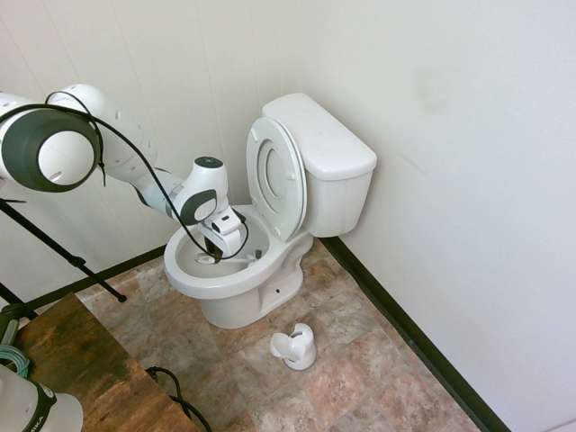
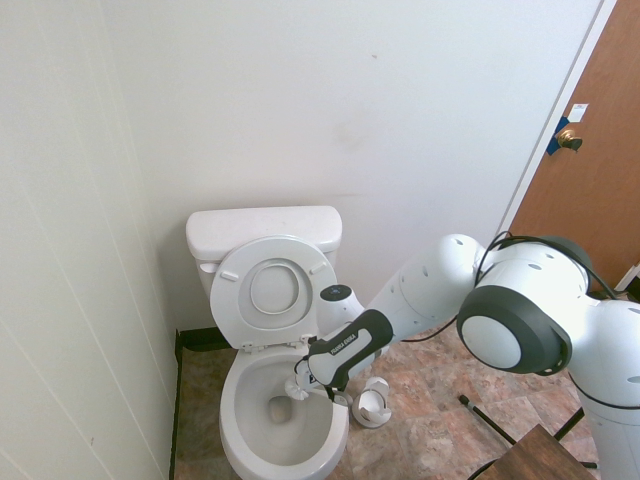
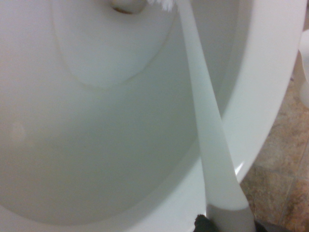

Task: Clean the toilet

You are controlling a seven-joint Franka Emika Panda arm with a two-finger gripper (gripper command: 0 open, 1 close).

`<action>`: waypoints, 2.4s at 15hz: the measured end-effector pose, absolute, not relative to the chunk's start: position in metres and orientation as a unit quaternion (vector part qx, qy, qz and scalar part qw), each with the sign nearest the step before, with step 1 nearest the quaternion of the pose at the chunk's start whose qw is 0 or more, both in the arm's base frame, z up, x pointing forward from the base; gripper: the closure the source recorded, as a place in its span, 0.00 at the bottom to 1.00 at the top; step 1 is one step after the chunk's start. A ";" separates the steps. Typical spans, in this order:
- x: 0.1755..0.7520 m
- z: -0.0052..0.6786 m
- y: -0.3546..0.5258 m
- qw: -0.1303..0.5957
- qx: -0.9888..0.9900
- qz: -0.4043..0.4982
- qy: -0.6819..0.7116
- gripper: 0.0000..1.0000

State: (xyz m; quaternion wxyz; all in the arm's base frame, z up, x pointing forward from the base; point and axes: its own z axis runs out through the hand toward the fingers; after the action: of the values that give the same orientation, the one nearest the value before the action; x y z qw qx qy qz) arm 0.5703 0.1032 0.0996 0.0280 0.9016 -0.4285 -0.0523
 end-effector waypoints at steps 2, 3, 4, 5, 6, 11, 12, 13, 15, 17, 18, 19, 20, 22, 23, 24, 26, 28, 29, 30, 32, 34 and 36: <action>0.582 0.100 0.113 0.025 0.903 -0.048 -0.426 1.00; 0.587 0.101 0.118 0.023 0.904 -0.046 -0.424 1.00; 0.591 0.105 0.124 0.022 0.905 -0.046 -0.422 1.00; 0.593 0.109 0.129 0.022 0.907 -0.047 -0.418 1.00; 0.593 0.115 0.136 0.021 0.909 -0.047 -0.414 1.00; 0.574 0.197 0.168 0.013 0.924 -0.039 -0.380 1.00; 0.566 0.222 0.171 0.014 0.927 -0.038 -0.373 1.00; 0.559 0.248 0.173 0.014 0.929 -0.037 -0.368 1.00; 0.546 0.297 0.169 0.012 0.931 -0.028 -0.365 1.00; 0.535 0.341 0.156 0.002 0.928 -0.017 -0.372 1.00; 0.530 0.360 0.143 -0.003 0.925 -0.011 -0.381 1.00; 0.528 0.375 0.127 -0.007 0.920 -0.007 -0.393 1.00; 0.529 0.384 0.108 -0.008 0.913 -0.005 -0.408 1.00; 0.534 0.384 0.067 -0.005 0.899 -0.008 -0.439 1.00; 0.537 0.379 0.047 -0.001 0.892 -0.011 -0.453 1.00; 0.539 0.372 0.030 0.002 0.885 -0.015 -0.465 1.00; 0.543 0.355 0.001 0.009 0.874 -0.019 -0.485 1.00; 0.547 0.333 -0.029 0.014 0.862 -0.022 -0.506 1.00; 0.550 0.320 -0.045 0.018 0.857 -0.028 -0.514 1.00; 0.552 0.306 -0.061 0.021 0.854 -0.033 -0.519 1.00; 0.558 0.279 -0.090 0.026 0.845 -0.049 -0.532 1.00; 0.565 0.252 -0.111 0.026 0.838 -0.063 -0.542 1.00; 0.575 0.226 -0.123 0.024 0.832 -0.076 -0.548 1.00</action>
State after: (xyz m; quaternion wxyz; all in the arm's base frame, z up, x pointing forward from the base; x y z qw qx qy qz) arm 0.5753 -0.1234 0.2256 0.0242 0.8325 -0.5483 -0.0764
